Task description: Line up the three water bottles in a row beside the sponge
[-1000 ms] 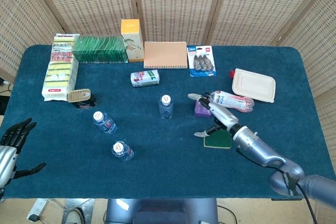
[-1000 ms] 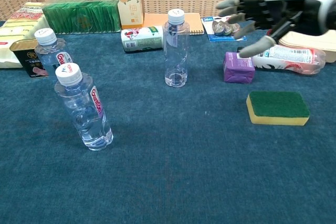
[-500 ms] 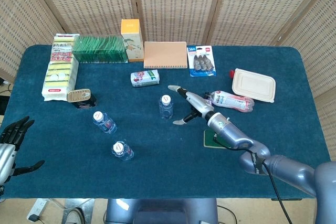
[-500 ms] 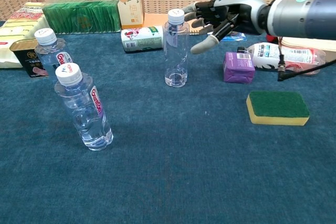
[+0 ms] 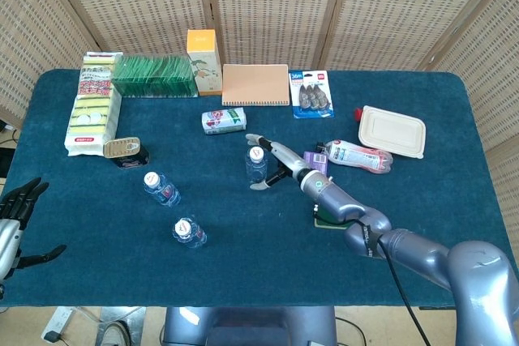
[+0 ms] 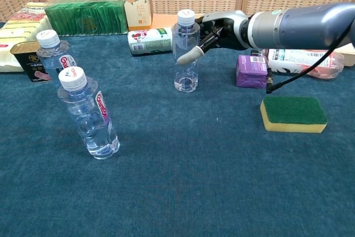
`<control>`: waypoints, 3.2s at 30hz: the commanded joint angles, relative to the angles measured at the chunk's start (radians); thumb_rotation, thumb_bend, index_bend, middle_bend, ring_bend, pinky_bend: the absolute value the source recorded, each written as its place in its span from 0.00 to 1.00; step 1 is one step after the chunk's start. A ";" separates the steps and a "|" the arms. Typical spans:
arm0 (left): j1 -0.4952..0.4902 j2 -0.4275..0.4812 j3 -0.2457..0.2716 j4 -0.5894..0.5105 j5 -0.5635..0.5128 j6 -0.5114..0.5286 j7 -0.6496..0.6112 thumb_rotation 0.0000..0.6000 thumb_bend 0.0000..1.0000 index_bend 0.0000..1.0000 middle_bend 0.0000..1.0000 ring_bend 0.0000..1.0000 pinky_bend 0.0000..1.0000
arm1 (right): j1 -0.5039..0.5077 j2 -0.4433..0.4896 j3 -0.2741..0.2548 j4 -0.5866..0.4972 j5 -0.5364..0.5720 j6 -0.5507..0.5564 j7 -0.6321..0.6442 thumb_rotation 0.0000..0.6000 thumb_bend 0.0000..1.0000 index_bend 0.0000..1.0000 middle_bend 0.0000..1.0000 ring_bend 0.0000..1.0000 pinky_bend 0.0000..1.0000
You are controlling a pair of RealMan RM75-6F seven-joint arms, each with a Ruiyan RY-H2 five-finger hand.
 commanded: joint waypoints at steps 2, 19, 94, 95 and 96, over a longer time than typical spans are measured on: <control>0.002 0.002 -0.002 0.004 -0.004 0.002 -0.011 1.00 0.06 0.00 0.00 0.00 0.01 | 0.018 -0.049 0.008 0.063 0.002 -0.021 0.058 1.00 0.00 0.24 0.29 0.16 0.03; 0.005 0.011 0.006 0.014 0.023 0.010 -0.051 1.00 0.06 0.00 0.00 0.00 0.01 | -0.050 0.019 -0.016 -0.039 -0.071 0.129 0.120 1.00 0.22 0.58 0.62 0.42 0.29; 0.000 0.037 0.053 0.023 0.137 0.049 -0.150 1.00 0.06 0.00 0.00 0.00 0.01 | -0.443 0.499 -0.235 -0.656 -0.223 0.673 -0.087 1.00 0.00 0.06 0.02 0.00 0.01; -0.003 0.039 0.057 0.026 0.146 0.045 -0.163 1.00 0.06 0.00 0.00 0.00 0.01 | -0.459 0.543 -0.249 -0.686 -0.235 0.685 -0.097 1.00 0.00 0.06 0.02 0.00 0.01; -0.007 0.041 0.061 0.029 0.154 0.042 -0.176 1.00 0.06 0.00 0.00 0.00 0.01 | -0.473 0.582 -0.262 -0.711 -0.243 0.691 -0.108 1.00 0.00 0.06 0.02 0.00 0.01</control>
